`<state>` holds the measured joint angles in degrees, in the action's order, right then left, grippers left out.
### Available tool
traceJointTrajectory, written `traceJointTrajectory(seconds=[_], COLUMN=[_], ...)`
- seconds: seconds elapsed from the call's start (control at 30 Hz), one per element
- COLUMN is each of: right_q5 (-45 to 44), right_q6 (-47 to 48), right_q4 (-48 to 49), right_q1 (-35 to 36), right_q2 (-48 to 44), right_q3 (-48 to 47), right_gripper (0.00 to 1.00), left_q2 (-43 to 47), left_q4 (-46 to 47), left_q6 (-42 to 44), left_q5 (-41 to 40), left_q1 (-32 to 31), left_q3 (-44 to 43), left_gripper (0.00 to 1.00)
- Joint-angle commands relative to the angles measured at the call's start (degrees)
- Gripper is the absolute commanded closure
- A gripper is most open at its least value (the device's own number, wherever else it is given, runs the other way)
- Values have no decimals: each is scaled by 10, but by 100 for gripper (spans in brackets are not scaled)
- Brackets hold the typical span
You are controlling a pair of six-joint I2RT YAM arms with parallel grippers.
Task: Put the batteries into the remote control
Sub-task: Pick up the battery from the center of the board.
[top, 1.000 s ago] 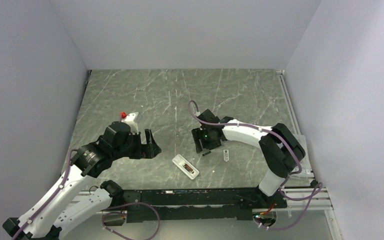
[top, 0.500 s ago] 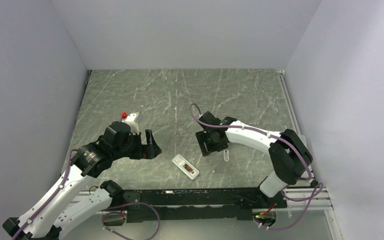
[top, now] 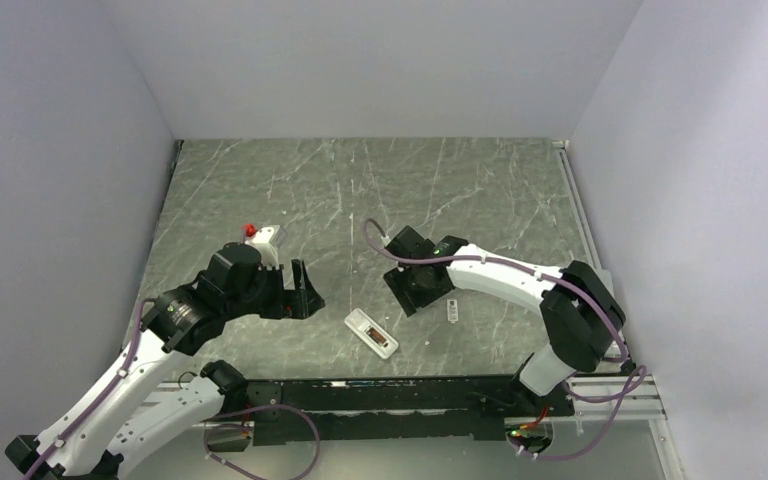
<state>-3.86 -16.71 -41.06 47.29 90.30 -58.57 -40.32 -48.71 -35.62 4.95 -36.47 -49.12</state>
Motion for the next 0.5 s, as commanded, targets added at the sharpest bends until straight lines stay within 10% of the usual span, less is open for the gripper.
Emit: traceJointTrajectory(seconds=[0.0,0.47], right_q5=[-6,74], right_q6=[81,315], right_q4=[43,79], right_q1=[7,14], right_q2=[-25,-30], right_q3=[-6,22], right_gripper=[35,39], left_q2=[9,20], left_q4=[24,25], left_q6=[7,9], left_q5=[11,18], left_q1=[-1,-3], left_q3=[-2,-1], left_gripper=[6,6])
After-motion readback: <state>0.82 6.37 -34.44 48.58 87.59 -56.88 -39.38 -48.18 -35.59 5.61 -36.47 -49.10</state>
